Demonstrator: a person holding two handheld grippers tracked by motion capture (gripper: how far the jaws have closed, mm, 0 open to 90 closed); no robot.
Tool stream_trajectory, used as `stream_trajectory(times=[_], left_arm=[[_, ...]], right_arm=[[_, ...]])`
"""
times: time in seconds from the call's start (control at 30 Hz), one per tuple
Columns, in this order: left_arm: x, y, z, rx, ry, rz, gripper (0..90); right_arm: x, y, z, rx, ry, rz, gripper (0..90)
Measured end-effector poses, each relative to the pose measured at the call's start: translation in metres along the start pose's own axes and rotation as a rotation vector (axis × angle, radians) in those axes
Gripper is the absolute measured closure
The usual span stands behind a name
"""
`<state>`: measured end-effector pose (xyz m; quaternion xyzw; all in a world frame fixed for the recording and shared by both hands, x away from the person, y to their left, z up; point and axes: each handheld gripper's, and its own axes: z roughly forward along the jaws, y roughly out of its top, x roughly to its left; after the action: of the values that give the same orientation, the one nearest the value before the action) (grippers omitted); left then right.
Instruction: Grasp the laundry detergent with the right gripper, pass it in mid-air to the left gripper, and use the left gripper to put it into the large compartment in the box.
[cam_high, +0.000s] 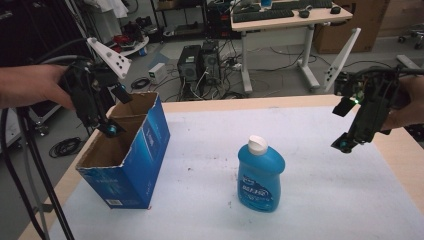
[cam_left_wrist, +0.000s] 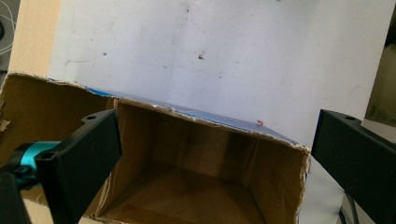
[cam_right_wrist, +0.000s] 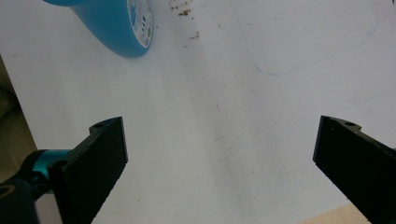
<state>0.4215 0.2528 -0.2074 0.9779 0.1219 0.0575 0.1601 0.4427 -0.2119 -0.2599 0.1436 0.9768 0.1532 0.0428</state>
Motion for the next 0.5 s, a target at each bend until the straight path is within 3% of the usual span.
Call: stream_trajectory(times=[0.3, 0.5], left_arm=[[-0.003, 0.001, 0.003, 0.007, -0.011, 0.021, 1.7], [-0.006, 0.006, 0.009, -0.004, -0.019, 0.036, 1.7]], right_arm=[[0.016, 0.000, -0.005, -0.073, 0.012, 0.022, 2.1], [0.028, -0.005, 0.007, -0.117, 0.036, 0.047, 2.1]])
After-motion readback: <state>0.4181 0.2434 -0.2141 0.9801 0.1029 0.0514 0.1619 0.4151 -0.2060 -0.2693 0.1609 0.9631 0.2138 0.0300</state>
